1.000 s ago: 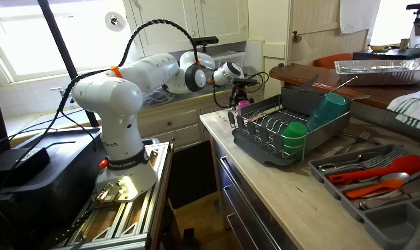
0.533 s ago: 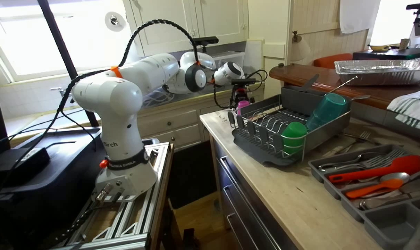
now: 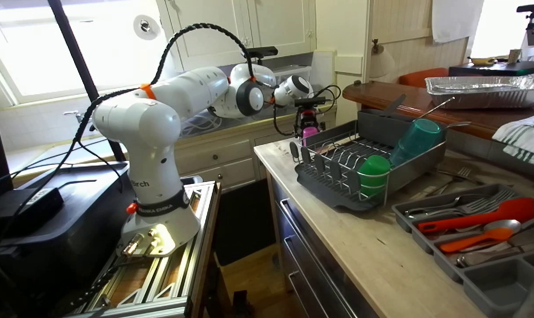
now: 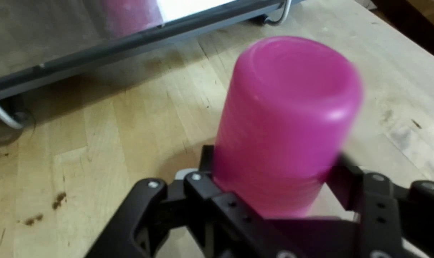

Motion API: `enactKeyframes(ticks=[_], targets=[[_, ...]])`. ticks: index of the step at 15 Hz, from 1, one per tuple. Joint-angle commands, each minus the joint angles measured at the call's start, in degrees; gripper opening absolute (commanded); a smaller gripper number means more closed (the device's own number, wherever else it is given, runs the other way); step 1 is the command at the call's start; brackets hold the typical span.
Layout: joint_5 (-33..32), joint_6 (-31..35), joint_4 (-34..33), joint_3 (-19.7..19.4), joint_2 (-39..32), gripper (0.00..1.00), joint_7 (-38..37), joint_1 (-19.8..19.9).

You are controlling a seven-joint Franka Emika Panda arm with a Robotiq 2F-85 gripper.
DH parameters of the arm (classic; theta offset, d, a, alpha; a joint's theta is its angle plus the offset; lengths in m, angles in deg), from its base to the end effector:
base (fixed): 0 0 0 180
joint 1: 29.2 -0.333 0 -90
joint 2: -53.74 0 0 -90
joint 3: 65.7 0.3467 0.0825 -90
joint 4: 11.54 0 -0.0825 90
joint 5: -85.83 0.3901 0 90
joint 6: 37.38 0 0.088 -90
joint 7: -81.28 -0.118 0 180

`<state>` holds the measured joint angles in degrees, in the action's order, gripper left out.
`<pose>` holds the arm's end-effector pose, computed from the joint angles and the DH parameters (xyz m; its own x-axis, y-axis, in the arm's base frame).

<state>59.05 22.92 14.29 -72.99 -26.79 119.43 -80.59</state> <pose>0.5378 0.5071 0.1584 0.0971 0.5441 -0.8334 0.9914 -0.1263 0.0331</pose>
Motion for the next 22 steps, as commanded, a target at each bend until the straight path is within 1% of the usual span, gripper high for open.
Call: enactKeyframes(ticks=[1,5,9,13,19,22], targets=[[4.38,3.73,0.47,2.78,3.65,0.5,-4.68,3.58],[8.55,9.14,0.17,5.46,5.93,0.5,-8.3,7.41],[12.61,17.16,-0.17,8.52,7.23,0.5,-11.43,10.34],[15.07,26.55,-0.26,10.42,9.05,0.5,-14.33,11.0],[17.71,43.25,-0.36,11.74,9.56,0.5,-20.76,11.18],[18.58,44.8,0.4,11.07,9.84,0.5,-27.8,10.87]])
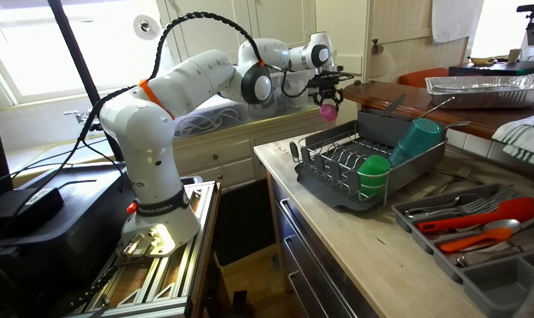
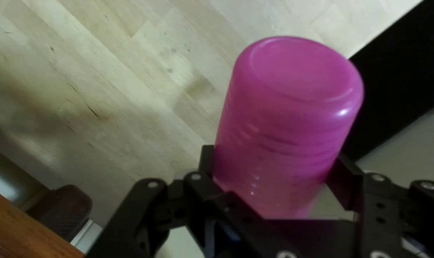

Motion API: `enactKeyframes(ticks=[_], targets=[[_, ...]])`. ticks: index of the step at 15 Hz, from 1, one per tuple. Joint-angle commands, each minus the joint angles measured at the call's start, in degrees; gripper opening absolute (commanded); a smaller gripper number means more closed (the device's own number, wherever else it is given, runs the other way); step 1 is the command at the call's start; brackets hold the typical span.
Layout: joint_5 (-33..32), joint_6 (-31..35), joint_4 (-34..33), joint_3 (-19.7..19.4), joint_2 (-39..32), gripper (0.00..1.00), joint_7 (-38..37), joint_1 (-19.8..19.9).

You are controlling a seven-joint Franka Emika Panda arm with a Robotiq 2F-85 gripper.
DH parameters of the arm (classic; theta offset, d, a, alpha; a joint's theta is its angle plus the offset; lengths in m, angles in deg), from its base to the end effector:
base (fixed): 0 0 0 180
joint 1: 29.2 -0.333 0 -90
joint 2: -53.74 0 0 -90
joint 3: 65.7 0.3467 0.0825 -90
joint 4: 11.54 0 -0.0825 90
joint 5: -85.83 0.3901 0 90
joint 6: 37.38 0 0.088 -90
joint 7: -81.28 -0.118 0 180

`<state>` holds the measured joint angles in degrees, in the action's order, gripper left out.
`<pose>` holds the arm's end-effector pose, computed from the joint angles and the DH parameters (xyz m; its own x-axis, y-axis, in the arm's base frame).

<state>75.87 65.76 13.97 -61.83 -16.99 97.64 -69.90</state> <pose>0.6438 0.5597 0.3036 0.4963 0.8641 0.0842 0.8530 -0.5033 0.1382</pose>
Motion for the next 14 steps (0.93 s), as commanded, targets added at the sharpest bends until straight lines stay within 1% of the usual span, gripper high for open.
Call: enactKeyframes(ticks=[1,4,6,7,9,10,14], targets=[[1.81,1.89,0.87,-0.34,0.21,0.5,-8.58,-0.02],[1.43,1.01,0.96,-1.15,0.66,0.5,-15.73,-0.8],[0.46,0.31,1.01,-2.42,0.95,0.5,-19.89,-1.64],[-0.43,0.31,1.04,-3.18,1.03,0.5,-19.57,-2.13],[-2.07,-0.44,1.4,-4.37,1.37,0.5,-15.75,-3.11],[-0.3,1.0,0.92,-3.41,0.75,0.75,-16.94,-2.18],[-1.1,0.93,0.87,-4.27,0.84,0.75,-16.29,-3.02]])
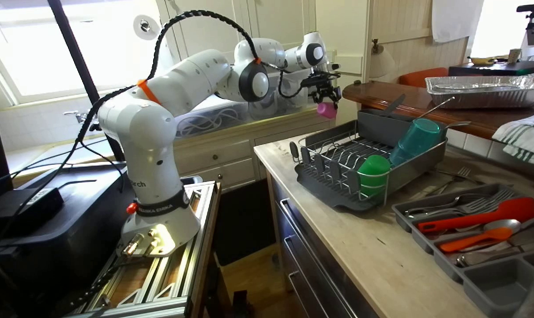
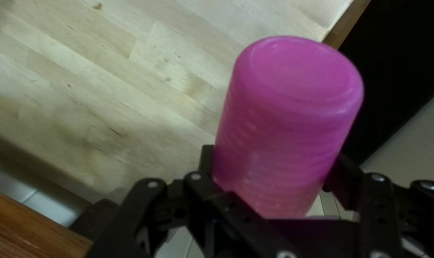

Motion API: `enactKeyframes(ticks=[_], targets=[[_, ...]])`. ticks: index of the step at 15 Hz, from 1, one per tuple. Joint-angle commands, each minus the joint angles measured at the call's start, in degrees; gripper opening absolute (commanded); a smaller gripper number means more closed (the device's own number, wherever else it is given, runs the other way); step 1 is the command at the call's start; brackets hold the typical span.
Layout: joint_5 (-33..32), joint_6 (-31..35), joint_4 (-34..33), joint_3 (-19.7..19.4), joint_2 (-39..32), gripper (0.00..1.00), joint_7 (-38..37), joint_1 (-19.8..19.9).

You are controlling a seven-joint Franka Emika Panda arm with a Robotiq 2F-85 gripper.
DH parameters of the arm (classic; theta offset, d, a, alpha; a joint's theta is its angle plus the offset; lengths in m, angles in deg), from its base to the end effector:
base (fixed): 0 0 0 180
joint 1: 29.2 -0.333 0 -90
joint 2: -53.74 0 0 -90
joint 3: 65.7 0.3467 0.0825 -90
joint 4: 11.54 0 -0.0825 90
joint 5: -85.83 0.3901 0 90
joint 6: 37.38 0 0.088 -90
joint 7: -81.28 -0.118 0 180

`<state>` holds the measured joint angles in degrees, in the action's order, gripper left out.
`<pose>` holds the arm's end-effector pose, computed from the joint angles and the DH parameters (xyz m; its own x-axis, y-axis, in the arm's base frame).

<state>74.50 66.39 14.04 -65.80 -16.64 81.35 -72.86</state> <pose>0.6311 0.5760 0.3102 0.6835 0.7181 0.1310 0.6919 -0.6946 0.1972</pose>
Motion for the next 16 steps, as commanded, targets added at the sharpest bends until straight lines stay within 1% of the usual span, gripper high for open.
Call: enactKeyframes(ticks=[1,2,4,7,9,12,13,15,16], targets=[[0.23,0.29,0.81,-0.33,0.5,0.75,0.04,-0.05],[0.2,0.29,0.81,-0.37,0.5,0.5,0.06,-0.04],[2.08,-0.49,1.25,1.42,0.73,0.5,2.29,1.12],[2.18,-1.76,1.88,0.84,0.55,0.5,-0.82,1.11],[1.61,-3.3,-0.78,0.3,-1.45,0.5,-0.98,1.2],[1.7,-3.76,-1.08,0.5,-1.81,0.5,-0.54,1.37],[0.79,-3.48,-1.31,-0.43,-1.99,0.5,-1.71,0.92],[-0.86,1.3,-1.52,-1.88,-2.57,0.5,-1.86,0.56],[-1.41,2.66,0.06,-2.62,-1.85,0.5,-2.64,0.42]])
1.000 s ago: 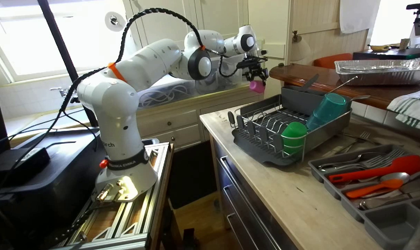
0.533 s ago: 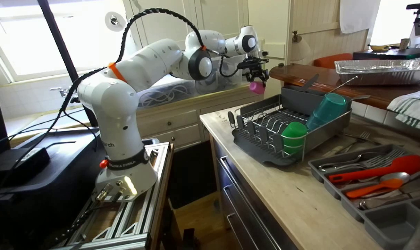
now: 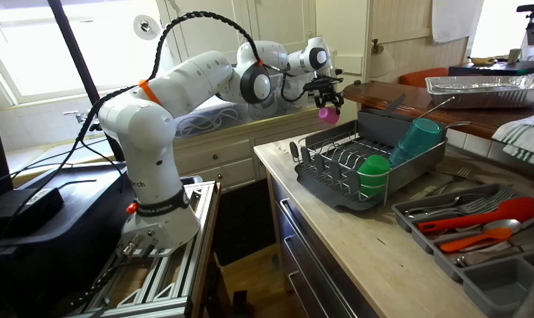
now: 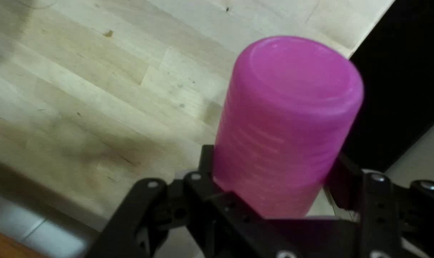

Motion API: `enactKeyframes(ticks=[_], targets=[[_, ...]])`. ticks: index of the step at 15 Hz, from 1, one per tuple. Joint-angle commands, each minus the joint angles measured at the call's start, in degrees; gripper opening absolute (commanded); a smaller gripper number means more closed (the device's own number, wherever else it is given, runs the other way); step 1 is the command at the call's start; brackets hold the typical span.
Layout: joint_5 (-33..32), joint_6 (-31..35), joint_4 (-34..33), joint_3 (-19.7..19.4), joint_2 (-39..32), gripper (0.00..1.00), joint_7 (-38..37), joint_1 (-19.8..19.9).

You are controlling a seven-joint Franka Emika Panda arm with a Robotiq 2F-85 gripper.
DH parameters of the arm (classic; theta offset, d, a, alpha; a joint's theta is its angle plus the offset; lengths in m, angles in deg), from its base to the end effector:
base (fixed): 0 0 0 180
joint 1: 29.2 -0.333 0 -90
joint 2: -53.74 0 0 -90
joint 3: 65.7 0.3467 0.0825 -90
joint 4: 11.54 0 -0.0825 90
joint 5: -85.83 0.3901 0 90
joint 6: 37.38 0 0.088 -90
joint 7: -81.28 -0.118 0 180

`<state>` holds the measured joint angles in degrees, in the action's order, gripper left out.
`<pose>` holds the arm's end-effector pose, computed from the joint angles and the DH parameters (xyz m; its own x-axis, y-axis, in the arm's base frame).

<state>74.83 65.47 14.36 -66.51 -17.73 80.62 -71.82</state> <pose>0.6418 0.5599 0.2897 0.7135 0.6945 0.0932 0.6696 -0.7149 0.2013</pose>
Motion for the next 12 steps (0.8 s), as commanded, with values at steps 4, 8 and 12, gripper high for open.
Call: enactKeyframes(ticks=[4,8,12], targets=[[-2.38,7.66,-0.64,-3.08,-1.91,0.5,-2.37,0.15],[-0.34,4.03,0.15,-2.61,-1.58,0.5,-7.76,1.53],[0.42,3.71,-1.0,-2.69,-2.89,0.5,-14.3,2.74]])
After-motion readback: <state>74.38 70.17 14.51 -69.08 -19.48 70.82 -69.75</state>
